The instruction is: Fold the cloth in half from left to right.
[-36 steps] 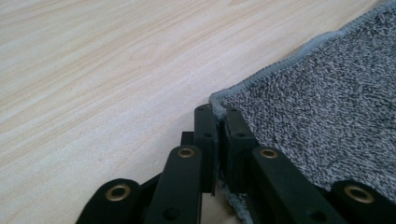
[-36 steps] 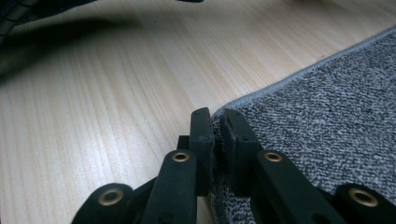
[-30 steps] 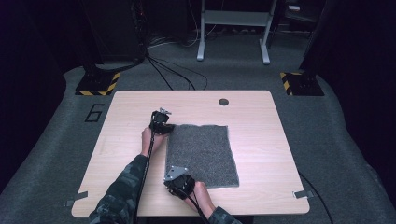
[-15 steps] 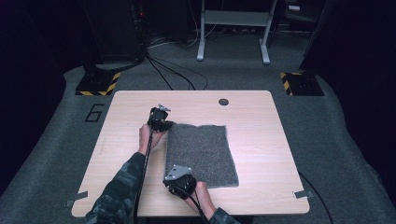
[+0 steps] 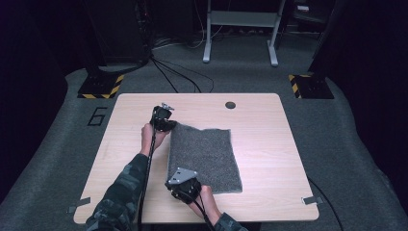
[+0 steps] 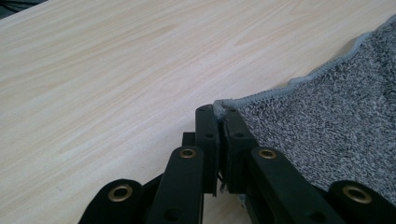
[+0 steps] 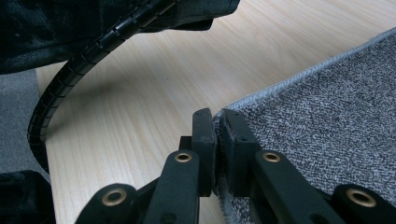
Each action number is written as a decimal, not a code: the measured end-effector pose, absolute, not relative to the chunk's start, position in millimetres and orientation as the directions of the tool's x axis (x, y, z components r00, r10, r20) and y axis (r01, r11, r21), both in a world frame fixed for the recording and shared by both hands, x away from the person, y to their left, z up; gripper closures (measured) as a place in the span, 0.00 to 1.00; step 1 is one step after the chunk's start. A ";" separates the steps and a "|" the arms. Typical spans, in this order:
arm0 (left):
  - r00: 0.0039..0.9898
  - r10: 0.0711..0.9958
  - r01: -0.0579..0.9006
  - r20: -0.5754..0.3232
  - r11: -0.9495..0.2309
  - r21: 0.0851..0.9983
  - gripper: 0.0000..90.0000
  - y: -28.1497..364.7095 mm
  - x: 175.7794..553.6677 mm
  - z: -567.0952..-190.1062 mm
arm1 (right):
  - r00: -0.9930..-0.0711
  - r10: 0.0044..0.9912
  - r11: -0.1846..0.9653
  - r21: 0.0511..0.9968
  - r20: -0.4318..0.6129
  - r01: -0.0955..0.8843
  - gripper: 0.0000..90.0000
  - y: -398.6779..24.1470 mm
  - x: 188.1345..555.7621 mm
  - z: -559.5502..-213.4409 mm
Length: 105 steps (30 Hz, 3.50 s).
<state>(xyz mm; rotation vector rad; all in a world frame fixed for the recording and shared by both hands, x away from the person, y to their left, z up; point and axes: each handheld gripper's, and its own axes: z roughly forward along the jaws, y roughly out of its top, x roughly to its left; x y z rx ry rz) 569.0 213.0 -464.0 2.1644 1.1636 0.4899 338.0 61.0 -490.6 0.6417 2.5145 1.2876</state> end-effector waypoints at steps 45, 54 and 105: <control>0.497 0.856 0.580 0.142 -0.450 0.679 0.96 237.9 570.6 -404.9 | -0.894 0.442 0.464 0.870 -0.064 0.167 0.94 91.1 342.4 -447.9; 0.522 0.839 0.564 0.151 -0.472 0.678 0.96 217.4 574.3 -400.3 | -0.882 0.468 0.420 0.890 -0.044 0.179 0.93 79.0 340.0 -441.1; 0.605 0.789 0.587 0.103 -0.530 0.612 0.94 119.1 603.8 -448.5 | -0.767 0.641 0.411 0.834 0.023 0.368 0.93 -20.9 337.4 -481.6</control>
